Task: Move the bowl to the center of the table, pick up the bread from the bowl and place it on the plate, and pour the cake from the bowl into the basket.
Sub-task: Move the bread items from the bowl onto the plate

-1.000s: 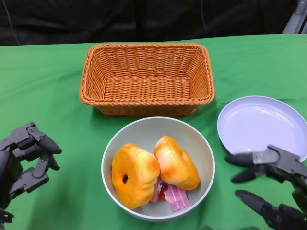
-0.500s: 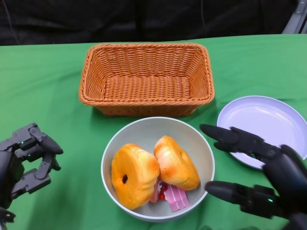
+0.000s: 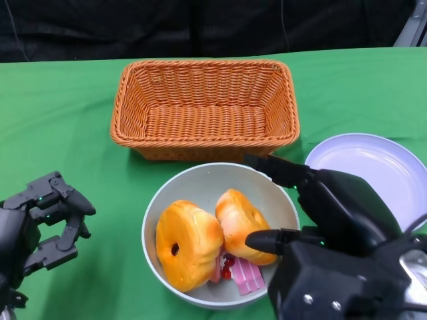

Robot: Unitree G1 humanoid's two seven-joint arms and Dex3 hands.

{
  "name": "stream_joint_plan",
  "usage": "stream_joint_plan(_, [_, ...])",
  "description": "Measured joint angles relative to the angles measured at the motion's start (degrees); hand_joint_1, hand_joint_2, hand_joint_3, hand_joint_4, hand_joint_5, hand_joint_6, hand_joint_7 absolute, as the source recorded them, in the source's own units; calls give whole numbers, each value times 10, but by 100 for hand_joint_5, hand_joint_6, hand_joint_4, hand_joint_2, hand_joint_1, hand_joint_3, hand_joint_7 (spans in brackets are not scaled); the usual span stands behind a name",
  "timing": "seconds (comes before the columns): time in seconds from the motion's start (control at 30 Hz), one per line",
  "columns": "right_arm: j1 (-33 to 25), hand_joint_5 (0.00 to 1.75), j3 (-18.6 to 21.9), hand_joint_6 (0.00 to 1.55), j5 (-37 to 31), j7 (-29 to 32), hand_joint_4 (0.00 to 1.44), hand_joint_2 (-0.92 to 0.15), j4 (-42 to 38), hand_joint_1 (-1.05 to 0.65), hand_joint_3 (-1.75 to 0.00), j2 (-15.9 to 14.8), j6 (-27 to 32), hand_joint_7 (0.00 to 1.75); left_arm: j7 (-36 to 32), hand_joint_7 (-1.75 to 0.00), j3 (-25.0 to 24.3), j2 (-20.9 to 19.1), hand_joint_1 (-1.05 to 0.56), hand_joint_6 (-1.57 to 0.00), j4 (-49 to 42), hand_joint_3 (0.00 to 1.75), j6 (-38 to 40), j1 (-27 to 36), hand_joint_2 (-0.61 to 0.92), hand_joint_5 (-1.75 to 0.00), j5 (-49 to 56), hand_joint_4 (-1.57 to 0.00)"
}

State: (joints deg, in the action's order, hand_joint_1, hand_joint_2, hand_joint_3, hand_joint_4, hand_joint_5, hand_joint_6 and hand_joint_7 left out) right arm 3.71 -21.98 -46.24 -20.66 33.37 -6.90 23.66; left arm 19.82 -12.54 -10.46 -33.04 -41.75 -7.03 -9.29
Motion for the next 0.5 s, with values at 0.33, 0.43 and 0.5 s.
stream_joint_plan(0.33, [64, 15, -30, 32, -15, -85, 37, -92, -75, -93, -28, -26, 34, 0, -1, -140, 2, 0, 4, -73, -3, 93, -5, -2, 70, -167, -1, -74])
stream_joint_plan(0.43, [77, 14, -34, 34, -15, -90, 37, -92, -96, -93, -28, -26, 41, 1, 0, -140, 2, 0, 3, -73, -7, 94, -6, -3, 69, -166, -2, -73])
stream_joint_plan(0.5, [79, 14, -35, 34, -15, -92, 37, -92, -108, -93, -28, -26, 45, 1, 0, -139, 2, 0, 3, -73, -9, 94, -6, -3, 69, -166, -4, -73])
